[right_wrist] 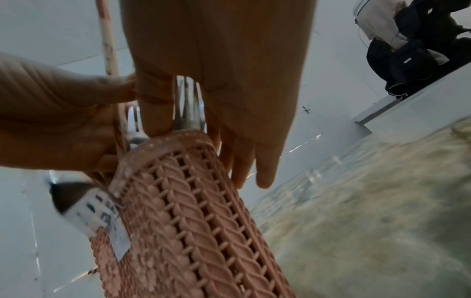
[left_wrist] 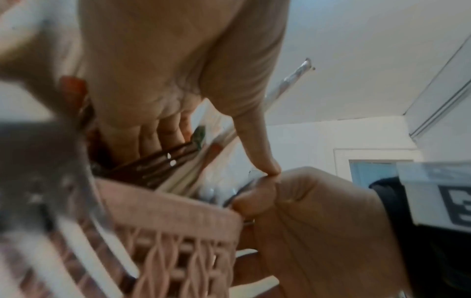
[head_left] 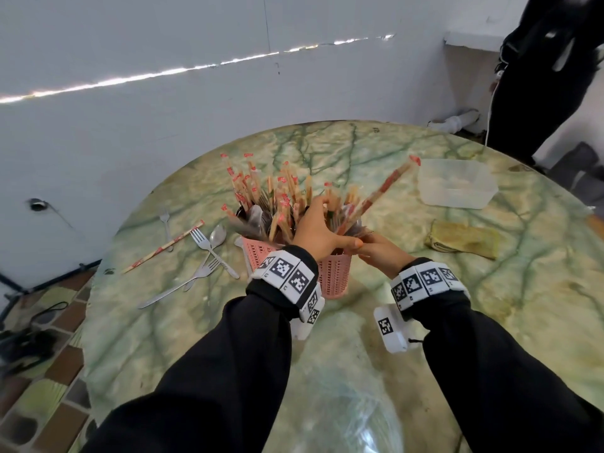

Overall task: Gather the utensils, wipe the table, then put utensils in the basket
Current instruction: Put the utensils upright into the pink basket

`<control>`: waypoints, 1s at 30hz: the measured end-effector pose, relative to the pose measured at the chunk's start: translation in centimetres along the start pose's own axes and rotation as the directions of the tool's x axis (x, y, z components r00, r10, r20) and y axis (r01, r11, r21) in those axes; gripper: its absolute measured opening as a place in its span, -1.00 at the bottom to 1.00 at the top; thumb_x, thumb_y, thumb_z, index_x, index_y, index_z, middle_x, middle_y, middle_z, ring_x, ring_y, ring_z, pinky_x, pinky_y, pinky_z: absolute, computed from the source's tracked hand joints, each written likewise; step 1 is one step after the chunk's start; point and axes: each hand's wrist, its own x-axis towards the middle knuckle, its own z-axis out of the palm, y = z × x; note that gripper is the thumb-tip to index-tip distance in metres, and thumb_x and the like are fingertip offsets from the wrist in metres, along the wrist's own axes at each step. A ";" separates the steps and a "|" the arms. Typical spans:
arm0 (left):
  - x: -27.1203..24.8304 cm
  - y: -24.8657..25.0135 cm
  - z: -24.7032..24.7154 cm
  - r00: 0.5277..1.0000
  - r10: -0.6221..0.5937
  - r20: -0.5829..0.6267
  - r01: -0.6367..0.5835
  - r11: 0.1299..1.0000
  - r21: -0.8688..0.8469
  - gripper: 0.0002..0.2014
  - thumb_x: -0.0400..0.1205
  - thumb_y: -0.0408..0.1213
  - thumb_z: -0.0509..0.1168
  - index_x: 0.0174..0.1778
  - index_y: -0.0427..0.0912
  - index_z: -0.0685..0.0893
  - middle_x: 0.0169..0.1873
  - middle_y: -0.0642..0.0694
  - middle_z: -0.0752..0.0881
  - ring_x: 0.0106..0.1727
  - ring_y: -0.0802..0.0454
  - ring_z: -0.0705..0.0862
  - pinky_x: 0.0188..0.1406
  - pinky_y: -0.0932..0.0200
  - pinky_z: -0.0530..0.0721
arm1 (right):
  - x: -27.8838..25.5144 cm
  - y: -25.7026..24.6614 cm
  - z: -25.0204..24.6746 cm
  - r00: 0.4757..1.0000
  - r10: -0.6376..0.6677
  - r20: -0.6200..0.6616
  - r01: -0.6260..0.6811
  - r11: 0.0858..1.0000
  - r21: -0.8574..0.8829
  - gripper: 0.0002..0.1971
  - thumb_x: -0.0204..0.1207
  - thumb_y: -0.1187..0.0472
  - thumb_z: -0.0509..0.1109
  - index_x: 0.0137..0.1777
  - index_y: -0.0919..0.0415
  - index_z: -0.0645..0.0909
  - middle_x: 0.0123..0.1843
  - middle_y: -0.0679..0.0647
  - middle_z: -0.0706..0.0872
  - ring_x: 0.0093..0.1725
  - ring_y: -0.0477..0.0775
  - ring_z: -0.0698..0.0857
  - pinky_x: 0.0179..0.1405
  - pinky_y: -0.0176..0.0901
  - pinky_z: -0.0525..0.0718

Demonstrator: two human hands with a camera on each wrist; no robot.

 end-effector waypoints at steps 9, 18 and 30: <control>-0.2 -0.2 -0.6 1.000 0.009 0.027 -0.011 0.998 0.066 -0.34 0.33 -0.39 0.57 0.31 -0.19 0.45 0.01 -0.02 0.52 0.06 0.09 0.49 0.03 0.23 0.42 | 0.0 -0.1 -1.0 0.992 -0.051 -0.115 0.043 0.997 -0.067 0.18 0.07 0.38 0.58 0.65 0.12 -0.04 0.23 0.28 0.67 0.16 0.17 0.70 0.30 0.12 0.60; -0.6 -0.9 0.0 0.995 0.088 0.043 -0.095 0.976 0.196 -0.17 0.27 -0.43 0.58 0.44 -0.20 0.34 0.24 -0.20 0.52 0.29 -0.10 0.52 0.20 0.17 0.45 | -0.3 -2.5 1.7 0.948 -0.263 -0.179 0.224 0.951 -0.211 -0.60 0.61 0.21 0.28 0.42 0.17 0.33 0.27 0.02 0.55 0.34 0.07 0.54 0.25 -0.26 0.58; -7.0 -1.6 -3.7 0.903 0.408 -0.138 -0.385 0.908 0.163 -0.62 0.51 -0.35 0.40 0.26 -0.20 0.59 0.09 0.05 0.63 0.13 0.24 0.60 0.29 0.13 0.59 | -1.6 -0.7 -0.9 0.951 -0.074 -0.299 0.135 0.973 0.188 0.24 0.25 0.59 0.51 0.63 -0.10 -0.31 0.69 0.15 -0.05 0.64 0.16 0.12 0.55 0.18 0.27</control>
